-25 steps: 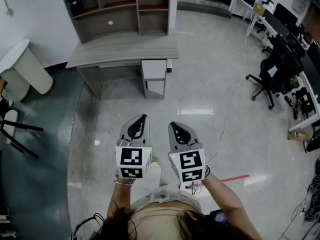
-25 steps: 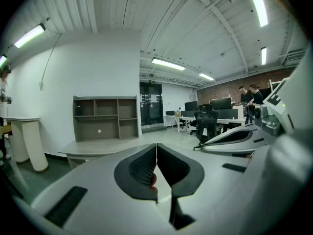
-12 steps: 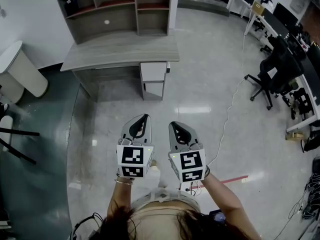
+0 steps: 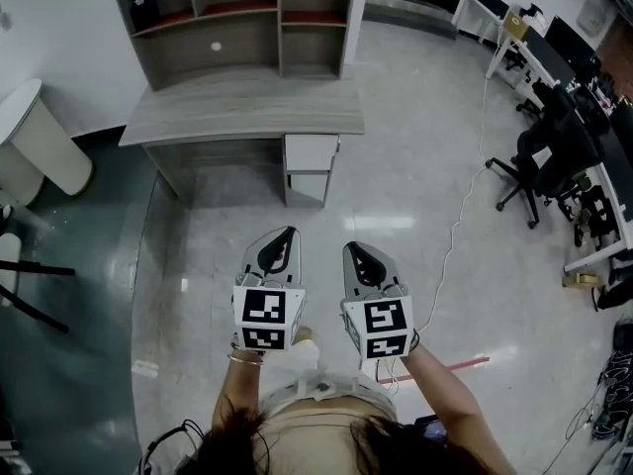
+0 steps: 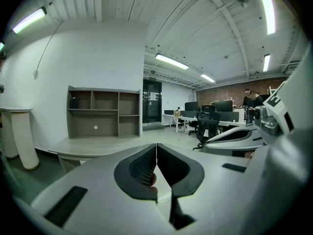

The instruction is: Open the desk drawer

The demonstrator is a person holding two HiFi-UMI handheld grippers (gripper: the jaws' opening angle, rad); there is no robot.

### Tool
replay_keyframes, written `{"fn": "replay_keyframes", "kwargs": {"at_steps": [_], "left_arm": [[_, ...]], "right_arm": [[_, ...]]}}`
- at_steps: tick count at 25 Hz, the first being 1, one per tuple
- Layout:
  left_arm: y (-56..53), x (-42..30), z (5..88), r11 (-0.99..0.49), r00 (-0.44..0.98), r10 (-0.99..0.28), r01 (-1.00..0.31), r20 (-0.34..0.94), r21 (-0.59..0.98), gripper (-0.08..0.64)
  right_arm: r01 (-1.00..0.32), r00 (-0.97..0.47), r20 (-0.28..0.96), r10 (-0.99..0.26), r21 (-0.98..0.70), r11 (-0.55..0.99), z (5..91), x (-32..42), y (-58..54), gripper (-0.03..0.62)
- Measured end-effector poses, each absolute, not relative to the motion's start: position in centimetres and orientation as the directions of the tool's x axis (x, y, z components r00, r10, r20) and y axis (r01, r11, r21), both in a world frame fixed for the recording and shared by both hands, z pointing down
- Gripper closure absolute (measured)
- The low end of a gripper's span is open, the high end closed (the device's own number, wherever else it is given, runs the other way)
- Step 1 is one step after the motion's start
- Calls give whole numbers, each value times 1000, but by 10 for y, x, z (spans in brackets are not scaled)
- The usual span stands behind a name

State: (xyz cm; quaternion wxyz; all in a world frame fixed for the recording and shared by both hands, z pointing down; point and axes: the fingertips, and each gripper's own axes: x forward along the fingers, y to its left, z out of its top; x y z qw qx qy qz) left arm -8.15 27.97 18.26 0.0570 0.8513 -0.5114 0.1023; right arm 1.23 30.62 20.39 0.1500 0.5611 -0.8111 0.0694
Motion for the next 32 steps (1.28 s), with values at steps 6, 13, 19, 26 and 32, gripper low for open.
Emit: {"fn": "replay_keyframes", "kwargs": {"at_steps": [6, 13, 19, 26, 32], "left_arm": [[252, -96, 184, -471, 460, -856, -882, 234, 13, 548], [231, -93, 200, -489, 478, -837, -872, 267, 28, 548], [203, -82, 209, -509, 490, -821, -861, 293, 16, 548], [144, -65, 203, -504, 480, -825, -864, 297, -1, 548], [97, -47, 207, -503, 483, -817, -864, 314, 20, 548]], "right_arm": [[-937, -299, 329, -896, 79, 341, 203, 6, 281, 569], [-952, -257, 340, -905, 72, 297, 212, 19, 259, 569], [-962, -232, 354, -906, 58, 269, 221, 35, 229, 568], [-958, -267, 352, -897, 5, 287, 218, 44, 170, 569], [-940, -331, 369, -869, -47, 338, 225, 53, 126, 569]]}}
